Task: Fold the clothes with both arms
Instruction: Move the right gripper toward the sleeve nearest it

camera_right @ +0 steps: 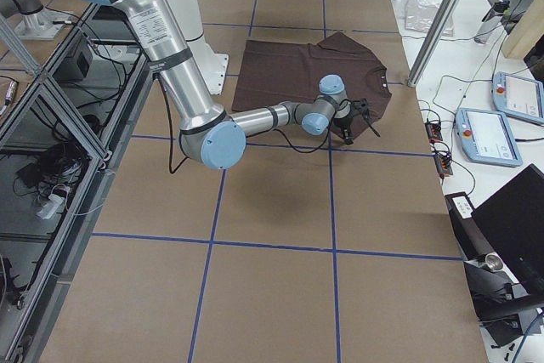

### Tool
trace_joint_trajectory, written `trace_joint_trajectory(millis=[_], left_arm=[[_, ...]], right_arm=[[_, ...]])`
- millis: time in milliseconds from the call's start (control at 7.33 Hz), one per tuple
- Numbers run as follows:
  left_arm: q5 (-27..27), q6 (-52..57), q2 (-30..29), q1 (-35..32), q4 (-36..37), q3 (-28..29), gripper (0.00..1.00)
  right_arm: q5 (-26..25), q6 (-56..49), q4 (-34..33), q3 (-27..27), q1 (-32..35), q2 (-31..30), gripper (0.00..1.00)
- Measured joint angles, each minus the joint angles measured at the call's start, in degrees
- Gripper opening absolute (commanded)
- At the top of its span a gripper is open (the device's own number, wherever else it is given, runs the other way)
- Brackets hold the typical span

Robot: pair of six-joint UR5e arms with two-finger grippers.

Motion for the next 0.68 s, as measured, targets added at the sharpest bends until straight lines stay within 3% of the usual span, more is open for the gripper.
trace_joint_trajectory(millis=[136, 682], left_arm=[[0.0, 0.0, 0.0, 0.0, 0.0, 0.0, 1.0], [0.0, 0.1, 0.0, 0.0, 0.0, 0.0, 1.0]], right_arm=[[0.0, 0.0, 0.0, 0.0, -0.1, 0.0, 0.02], [0.0, 1.7, -0.4, 0.5, -0.1, 1.0, 0.0]])
